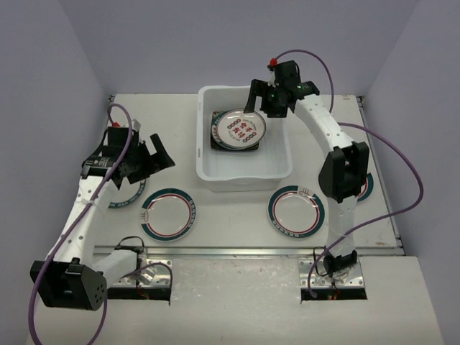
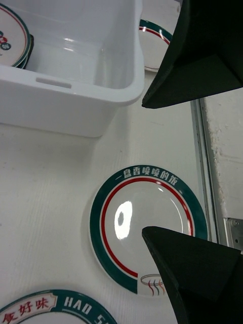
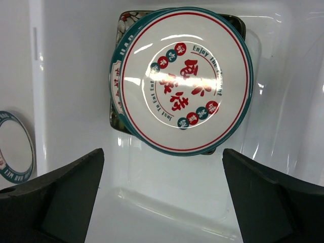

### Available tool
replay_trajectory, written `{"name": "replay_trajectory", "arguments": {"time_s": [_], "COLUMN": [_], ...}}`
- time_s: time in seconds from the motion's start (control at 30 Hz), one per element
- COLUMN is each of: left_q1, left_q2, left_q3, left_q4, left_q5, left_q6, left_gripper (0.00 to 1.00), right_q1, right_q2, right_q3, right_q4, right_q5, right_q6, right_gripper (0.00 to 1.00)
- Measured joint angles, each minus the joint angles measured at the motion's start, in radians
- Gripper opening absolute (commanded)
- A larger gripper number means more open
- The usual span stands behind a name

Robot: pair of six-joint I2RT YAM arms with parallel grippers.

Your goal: Place the plates into the plastic bin on the countertop

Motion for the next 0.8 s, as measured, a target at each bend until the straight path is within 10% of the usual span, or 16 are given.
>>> {"name": "replay_trajectory", "arguments": {"time_s": [0.3,0.53,0.8], "left_q1": [-0.271,-0.748,-0.987], "left_q2": [-0.004,-0.04,0.251], "left_q3": [-0.039,-0.222,-0.309], "left_q4": [0.073,0.287,0.696], "left_q5": [-0.001,-0.142,-0.25], "left_q6": [-0.112,-0.364,-0.552], "left_gripper": [1.0,1.0,1.0], "right_q1": [0.042,0.025,-0.012], "right_q2": [-0.13,-0.578,-0.991], "right_q3": [0.037,-0.304,-0.68], "right_q4": [-0.086,-0.075,-0.046], "right_q5": [0.039,0.057,0.1], "right_q6": [-0.025,-0.008,0.029], "right_gripper": [0.99,0.99,0.99]}}
